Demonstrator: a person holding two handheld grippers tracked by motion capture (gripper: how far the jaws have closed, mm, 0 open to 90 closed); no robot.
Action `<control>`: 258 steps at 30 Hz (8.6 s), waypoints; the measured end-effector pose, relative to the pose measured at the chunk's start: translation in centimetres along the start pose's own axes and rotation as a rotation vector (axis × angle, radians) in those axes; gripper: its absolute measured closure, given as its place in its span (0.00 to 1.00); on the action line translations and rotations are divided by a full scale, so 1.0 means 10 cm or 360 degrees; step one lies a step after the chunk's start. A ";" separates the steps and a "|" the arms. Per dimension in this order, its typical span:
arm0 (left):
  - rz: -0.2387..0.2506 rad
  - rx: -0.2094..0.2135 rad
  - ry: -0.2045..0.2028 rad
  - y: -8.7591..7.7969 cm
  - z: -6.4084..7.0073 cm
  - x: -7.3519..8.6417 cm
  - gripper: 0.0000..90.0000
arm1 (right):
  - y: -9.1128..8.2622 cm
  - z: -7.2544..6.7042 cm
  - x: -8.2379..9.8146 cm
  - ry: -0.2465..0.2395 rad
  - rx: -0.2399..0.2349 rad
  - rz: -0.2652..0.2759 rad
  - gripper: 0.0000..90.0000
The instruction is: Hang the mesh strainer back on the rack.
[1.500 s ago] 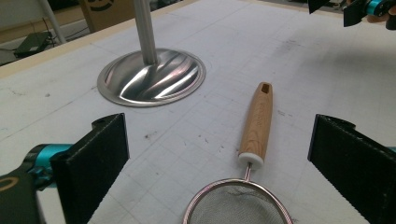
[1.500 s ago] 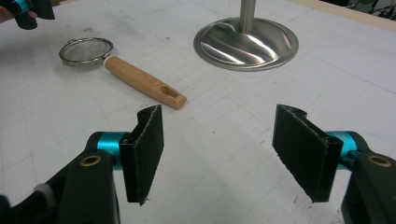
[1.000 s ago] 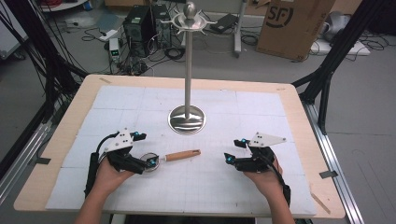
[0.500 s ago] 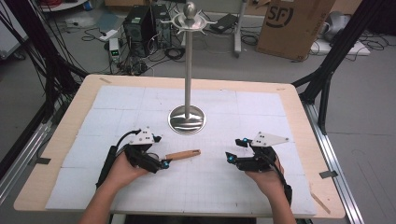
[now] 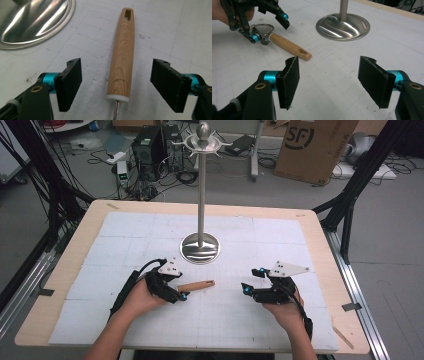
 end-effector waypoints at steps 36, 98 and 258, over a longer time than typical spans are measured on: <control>-0.0292 0.0076 0.0042 0.04 0.05 -0.01 0.64 | 0.02 0.00 0.01 0.0005 -0.0004 -0.0010 0.37; -0.0256 0.0099 0.0043 -0.18 0.10 -0.28 0.76 | 0.04 0.01 0.04 -0.0004 -0.0003 -0.0043 0.37; 0.0694 -0.0181 -0.0185 -1.65 -0.81 -1.37 0.39 | 0.06 0.01 0.06 -0.0011 -0.0007 -0.0051 0.37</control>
Point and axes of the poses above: each handheld gripper's, and its own axes: y roughly forward along the jaws, x roughly out of its underside, z roughly to its right, the point moved 8 cm from there along y, roughly forward along the jaws, and after that the axes turned 3 degrees about y, right-handed, at the moved point
